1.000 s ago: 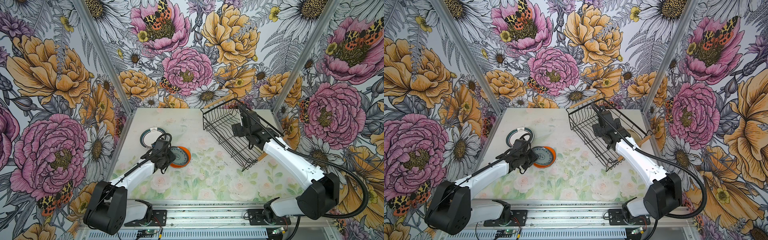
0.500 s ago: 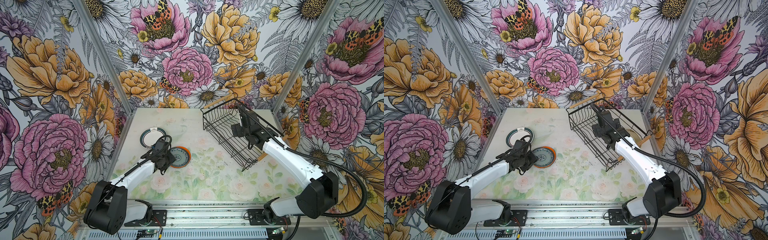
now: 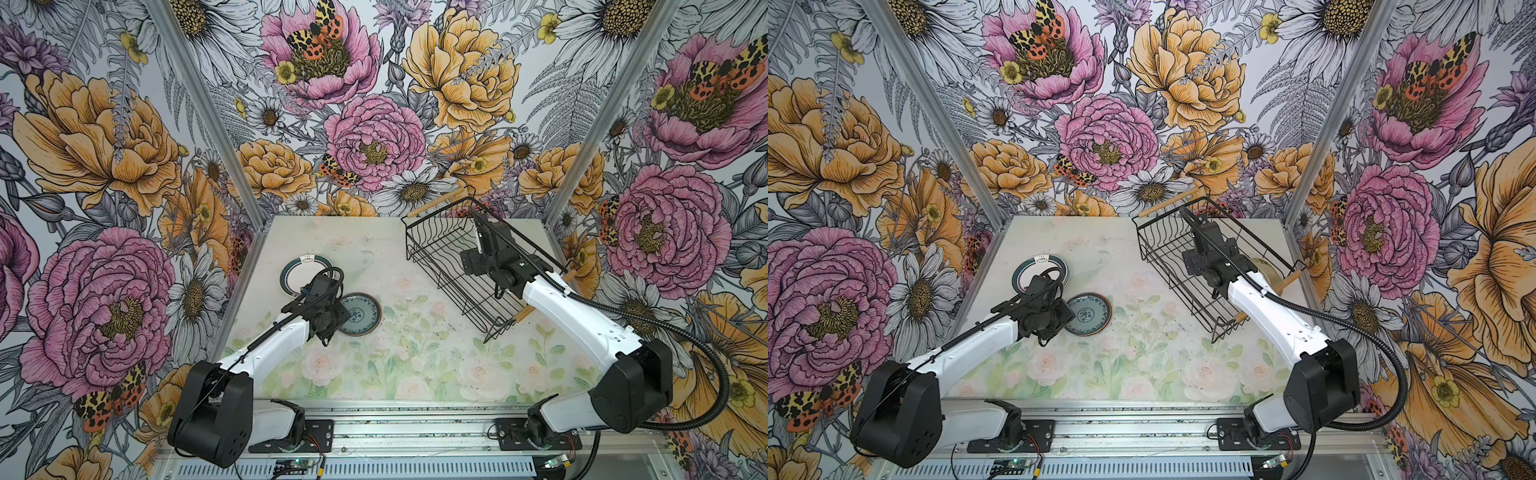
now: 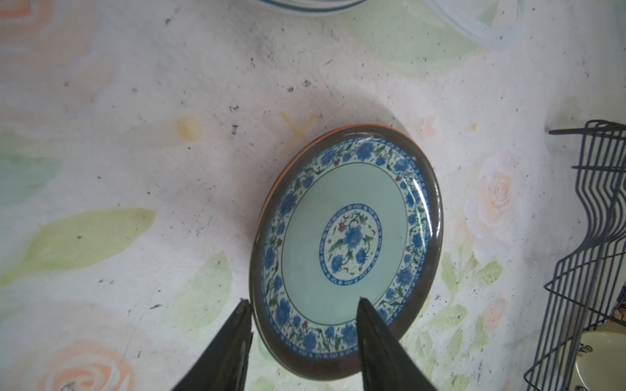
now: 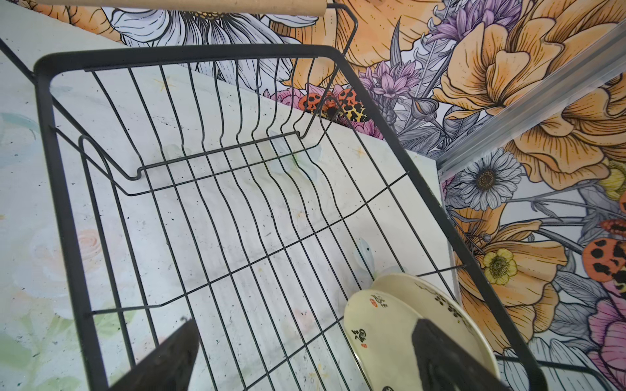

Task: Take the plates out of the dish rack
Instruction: 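Lay the blue-patterned plate flat onto the orange plate with the left gripper, then open the left gripper and lift it off the blue-patterned plate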

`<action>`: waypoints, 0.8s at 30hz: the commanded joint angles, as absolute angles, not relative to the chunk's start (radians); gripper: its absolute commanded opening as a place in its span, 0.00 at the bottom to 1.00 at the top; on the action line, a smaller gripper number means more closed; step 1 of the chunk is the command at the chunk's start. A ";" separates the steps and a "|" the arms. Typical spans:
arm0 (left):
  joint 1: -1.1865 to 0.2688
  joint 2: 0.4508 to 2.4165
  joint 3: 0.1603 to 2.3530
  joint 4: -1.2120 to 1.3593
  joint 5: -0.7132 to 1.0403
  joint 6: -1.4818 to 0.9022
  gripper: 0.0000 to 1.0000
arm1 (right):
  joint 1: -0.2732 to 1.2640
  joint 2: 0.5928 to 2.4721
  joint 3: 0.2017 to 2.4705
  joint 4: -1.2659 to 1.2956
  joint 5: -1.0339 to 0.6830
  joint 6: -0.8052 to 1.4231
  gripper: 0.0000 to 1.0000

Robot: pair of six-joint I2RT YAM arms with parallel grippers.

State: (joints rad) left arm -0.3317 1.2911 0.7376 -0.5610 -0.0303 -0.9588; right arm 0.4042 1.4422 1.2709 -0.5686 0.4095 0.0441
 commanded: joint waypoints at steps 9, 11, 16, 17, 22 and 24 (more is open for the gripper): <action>-0.333 1.284 0.775 -0.637 -0.045 -0.924 0.54 | 0.395 1.458 1.295 -0.568 0.404 0.056 1.00; -0.331 1.286 0.778 -0.647 -0.043 -0.918 0.55 | 0.394 1.459 1.292 -0.568 0.399 0.057 1.00; -0.333 1.329 0.793 -0.647 -0.051 -0.909 0.55 | 0.394 1.456 1.289 -0.568 0.395 0.058 0.99; -0.333 1.338 0.800 -0.647 -0.052 -0.907 0.55 | 0.394 1.454 1.287 -0.569 0.395 0.058 0.99; -0.332 1.395 0.840 -0.647 -0.053 -0.885 0.55 | 0.391 1.434 1.274 -0.569 0.406 0.055 1.00; -0.333 1.417 0.854 -0.647 -0.050 -0.878 0.54 | 0.387 1.429 1.270 -0.569 0.409 0.055 1.00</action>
State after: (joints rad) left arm -0.3317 1.3975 0.8211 -0.6426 -0.0319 -0.9085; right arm 0.3973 1.4425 1.2709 -0.5686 0.4057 0.0441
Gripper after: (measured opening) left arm 0.546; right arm 0.995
